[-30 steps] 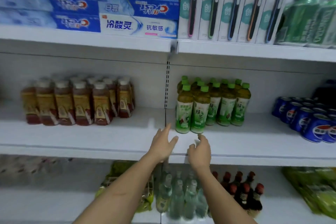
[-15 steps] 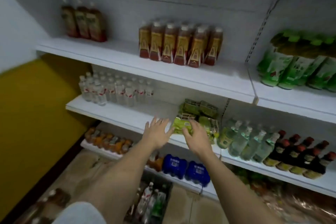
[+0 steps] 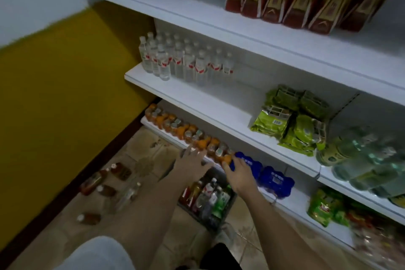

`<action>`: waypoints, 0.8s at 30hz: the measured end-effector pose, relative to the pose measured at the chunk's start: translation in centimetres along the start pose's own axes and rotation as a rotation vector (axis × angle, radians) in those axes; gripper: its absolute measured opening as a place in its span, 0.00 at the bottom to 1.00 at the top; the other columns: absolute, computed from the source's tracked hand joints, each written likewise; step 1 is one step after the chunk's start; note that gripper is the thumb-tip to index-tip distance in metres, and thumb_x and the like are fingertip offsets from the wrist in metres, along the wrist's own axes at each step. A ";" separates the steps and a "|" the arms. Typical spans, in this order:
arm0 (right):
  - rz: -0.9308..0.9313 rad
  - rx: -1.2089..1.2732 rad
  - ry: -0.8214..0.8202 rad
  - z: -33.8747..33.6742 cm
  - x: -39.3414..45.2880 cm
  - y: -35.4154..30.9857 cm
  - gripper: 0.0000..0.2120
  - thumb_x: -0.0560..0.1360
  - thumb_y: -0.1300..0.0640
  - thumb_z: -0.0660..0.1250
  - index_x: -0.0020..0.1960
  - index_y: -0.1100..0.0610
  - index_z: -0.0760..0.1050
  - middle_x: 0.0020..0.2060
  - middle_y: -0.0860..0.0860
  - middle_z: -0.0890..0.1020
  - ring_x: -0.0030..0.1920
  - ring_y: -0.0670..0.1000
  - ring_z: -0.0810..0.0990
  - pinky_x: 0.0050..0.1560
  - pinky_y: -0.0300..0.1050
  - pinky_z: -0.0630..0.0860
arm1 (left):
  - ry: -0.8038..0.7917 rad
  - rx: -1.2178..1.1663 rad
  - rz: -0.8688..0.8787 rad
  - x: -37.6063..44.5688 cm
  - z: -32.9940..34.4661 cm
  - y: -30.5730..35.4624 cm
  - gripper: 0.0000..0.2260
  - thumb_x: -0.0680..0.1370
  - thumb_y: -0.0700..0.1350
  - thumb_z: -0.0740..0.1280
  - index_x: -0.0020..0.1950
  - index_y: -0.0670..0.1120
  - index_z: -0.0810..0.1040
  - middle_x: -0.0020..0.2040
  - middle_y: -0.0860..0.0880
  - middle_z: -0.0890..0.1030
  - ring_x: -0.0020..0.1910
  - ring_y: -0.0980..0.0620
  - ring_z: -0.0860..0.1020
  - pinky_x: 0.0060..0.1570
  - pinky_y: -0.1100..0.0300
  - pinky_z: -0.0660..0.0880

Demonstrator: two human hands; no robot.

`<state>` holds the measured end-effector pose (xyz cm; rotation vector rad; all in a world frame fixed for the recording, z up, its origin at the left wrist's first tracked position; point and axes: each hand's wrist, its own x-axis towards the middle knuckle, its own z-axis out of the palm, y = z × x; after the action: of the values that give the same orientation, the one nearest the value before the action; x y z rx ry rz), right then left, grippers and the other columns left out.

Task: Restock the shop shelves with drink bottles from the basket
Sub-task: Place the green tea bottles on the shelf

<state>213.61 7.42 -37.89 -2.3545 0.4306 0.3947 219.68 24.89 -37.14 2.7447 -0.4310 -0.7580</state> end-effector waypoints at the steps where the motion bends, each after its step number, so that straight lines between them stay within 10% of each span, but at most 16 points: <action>1: 0.041 0.025 -0.039 1.3 0.7 0.6 0.31 0.82 0.38 0.53 0.79 0.53 0.58 0.78 0.55 0.62 0.75 0.57 0.63 0.74 0.52 0.62 | -0.012 0.038 -0.010 1.0 0.5 -0.7 0.29 0.82 0.65 0.48 0.81 0.55 0.53 0.82 0.49 0.55 0.81 0.45 0.48 0.78 0.42 0.44; 10: 0.370 0.224 -0.327 11.3 3.1 8.2 0.32 0.77 0.36 0.56 0.77 0.51 0.62 0.73 0.57 0.69 0.69 0.61 0.71 0.69 0.56 0.69 | -0.256 -0.058 -0.113 6.7 10.9 -3.5 0.26 0.82 0.65 0.52 0.79 0.60 0.56 0.81 0.52 0.55 0.80 0.46 0.52 0.77 0.41 0.50; 16: 0.524 0.416 -0.292 19.1 8.3 14.2 0.37 0.69 0.25 0.59 0.68 0.49 0.70 0.60 0.52 0.79 0.57 0.57 0.80 0.56 0.58 0.78 | -0.370 -0.139 -0.166 11.8 20.3 -6.6 0.25 0.79 0.67 0.51 0.74 0.61 0.63 0.75 0.49 0.68 0.74 0.45 0.65 0.71 0.40 0.65; 20: 0.626 0.429 -0.229 26.3 14.0 19.3 0.28 0.73 0.35 0.65 0.67 0.51 0.70 0.56 0.52 0.81 0.53 0.55 0.81 0.49 0.51 0.79 | -0.425 -0.193 -0.172 18.3 28.9 -10.4 0.24 0.79 0.64 0.54 0.70 0.54 0.70 0.68 0.44 0.75 0.67 0.41 0.72 0.66 0.42 0.70; 24: 0.663 0.295 -0.110 33.7 19.6 24.0 0.35 0.73 0.37 0.67 0.71 0.57 0.64 0.63 0.57 0.76 0.59 0.60 0.78 0.57 0.60 0.78 | -0.362 -0.432 -0.203 24.5 35.3 -14.1 0.19 0.83 0.57 0.59 0.71 0.51 0.71 0.62 0.51 0.77 0.59 0.51 0.74 0.59 0.55 0.69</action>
<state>215.95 9.98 -83.56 -1.8465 1.1365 0.7038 223.97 23.44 -82.11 2.2695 -0.0402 -1.2444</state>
